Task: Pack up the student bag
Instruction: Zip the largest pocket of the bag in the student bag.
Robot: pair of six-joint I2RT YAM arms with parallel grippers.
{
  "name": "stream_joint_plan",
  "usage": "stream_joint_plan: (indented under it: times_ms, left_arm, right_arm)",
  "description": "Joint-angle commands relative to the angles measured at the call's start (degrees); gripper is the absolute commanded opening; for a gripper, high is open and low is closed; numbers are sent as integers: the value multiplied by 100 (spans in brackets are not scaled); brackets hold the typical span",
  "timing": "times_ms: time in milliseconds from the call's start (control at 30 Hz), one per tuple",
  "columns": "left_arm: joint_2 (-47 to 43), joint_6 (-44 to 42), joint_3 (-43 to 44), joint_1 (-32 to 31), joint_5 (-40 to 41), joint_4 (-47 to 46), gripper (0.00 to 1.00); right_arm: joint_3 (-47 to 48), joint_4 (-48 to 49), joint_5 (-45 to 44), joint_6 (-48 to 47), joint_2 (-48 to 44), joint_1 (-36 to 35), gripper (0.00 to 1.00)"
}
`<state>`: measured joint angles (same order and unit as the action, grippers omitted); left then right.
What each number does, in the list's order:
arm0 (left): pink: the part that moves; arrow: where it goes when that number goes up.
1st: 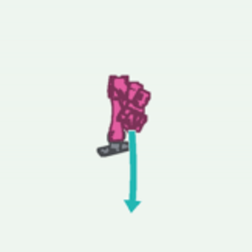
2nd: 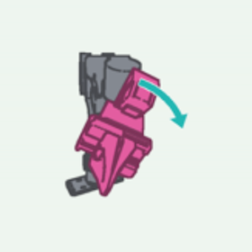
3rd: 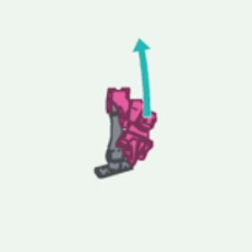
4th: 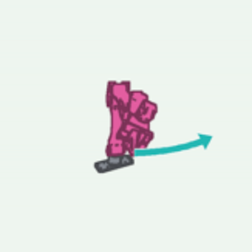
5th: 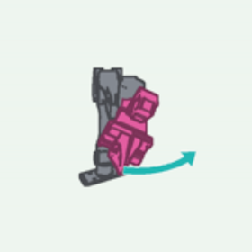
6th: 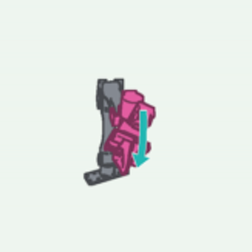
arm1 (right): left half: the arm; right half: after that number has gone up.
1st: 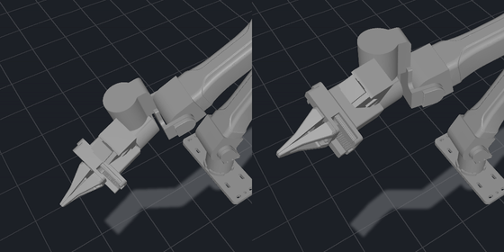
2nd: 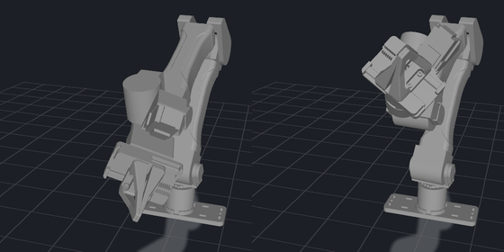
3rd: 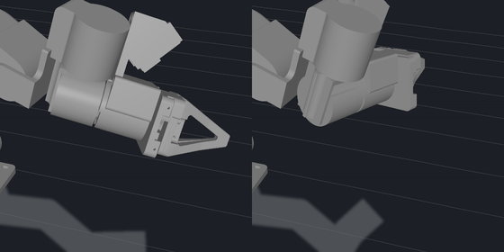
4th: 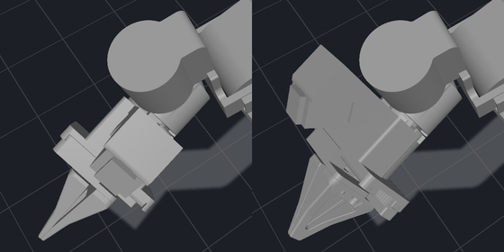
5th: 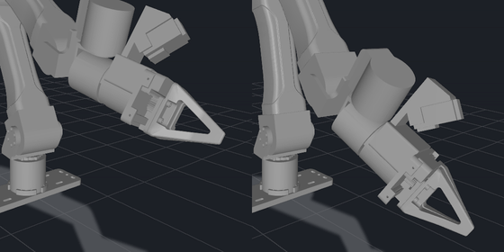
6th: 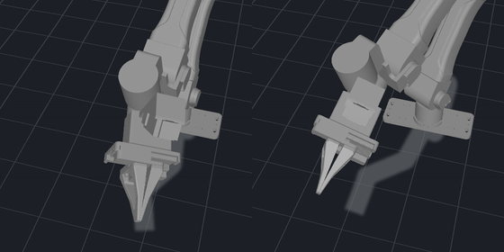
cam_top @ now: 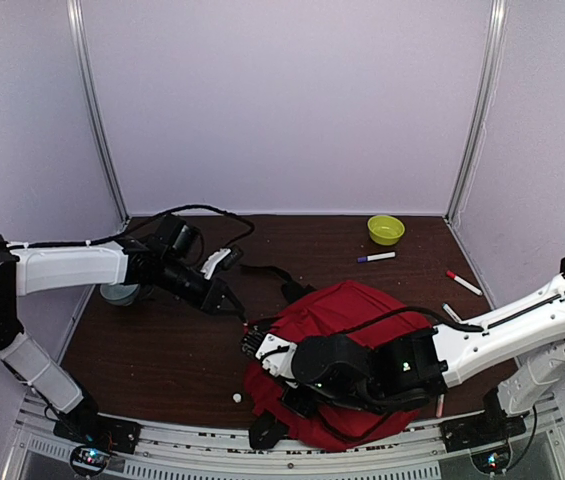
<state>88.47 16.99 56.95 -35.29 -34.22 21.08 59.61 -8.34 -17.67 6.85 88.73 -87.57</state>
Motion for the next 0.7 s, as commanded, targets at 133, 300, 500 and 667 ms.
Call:
stream_joint_plan:
  times_ms: [133,300,500,667]
  left_arm:
    - [-84,-240,139,804,2006,-770,0]
    - [-231,-198,-82,804,1904,-945,0]
    - [295,-88,92,789,1298,-1408,0]
    - [769,-39,358,405,1245,-1698,0]
  right_arm:
    - [272,645,364,-292,6,-630,0]
    - [684,715,923,-391,458,-634,0]
    - [654,1053,1351,-764,406,-804,0]
    - [933,996,1925,-1115,448,-853,0]
